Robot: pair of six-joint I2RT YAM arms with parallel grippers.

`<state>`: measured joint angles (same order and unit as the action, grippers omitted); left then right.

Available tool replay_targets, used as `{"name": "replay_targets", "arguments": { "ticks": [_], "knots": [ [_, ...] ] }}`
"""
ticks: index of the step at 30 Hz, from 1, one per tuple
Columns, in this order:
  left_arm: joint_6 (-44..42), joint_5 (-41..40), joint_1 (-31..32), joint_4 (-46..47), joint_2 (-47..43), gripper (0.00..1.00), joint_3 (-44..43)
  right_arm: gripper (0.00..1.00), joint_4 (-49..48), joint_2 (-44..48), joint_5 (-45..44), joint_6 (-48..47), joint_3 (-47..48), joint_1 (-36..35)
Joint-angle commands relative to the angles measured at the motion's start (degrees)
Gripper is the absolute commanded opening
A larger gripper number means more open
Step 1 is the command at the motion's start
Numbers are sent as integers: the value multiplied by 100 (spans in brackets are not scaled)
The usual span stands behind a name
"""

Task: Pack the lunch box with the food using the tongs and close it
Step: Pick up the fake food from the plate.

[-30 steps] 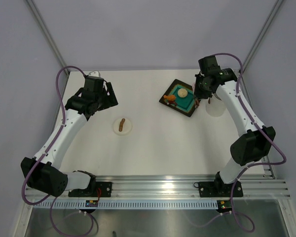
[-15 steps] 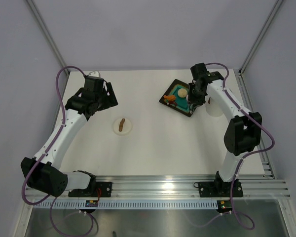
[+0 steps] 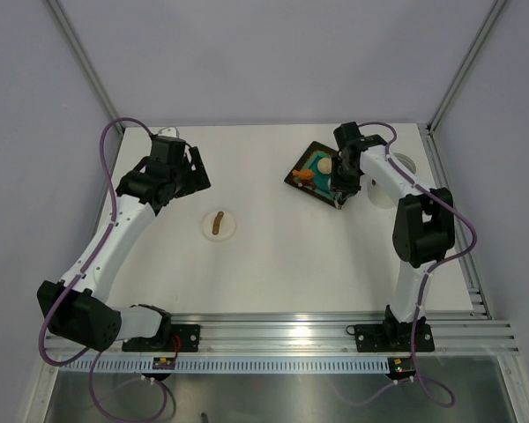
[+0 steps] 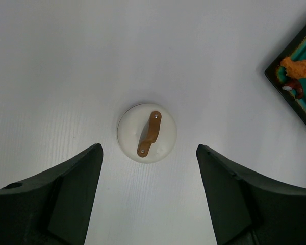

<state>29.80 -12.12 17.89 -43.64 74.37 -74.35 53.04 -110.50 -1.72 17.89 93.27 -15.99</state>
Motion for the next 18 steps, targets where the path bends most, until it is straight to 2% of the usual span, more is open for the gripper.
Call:
{"name": "replay_targets", "arguments": {
  "ticks": [1, 18],
  "knots": [
    [-36, -89, -22, 154, 7, 78, -98, 37, -241, -130, 128, -128, 68, -53],
    [-106, -151, -93, 119, 104, 78, -186, 40, -188, -833, 84, -233, 630, -106]
  ]
}}
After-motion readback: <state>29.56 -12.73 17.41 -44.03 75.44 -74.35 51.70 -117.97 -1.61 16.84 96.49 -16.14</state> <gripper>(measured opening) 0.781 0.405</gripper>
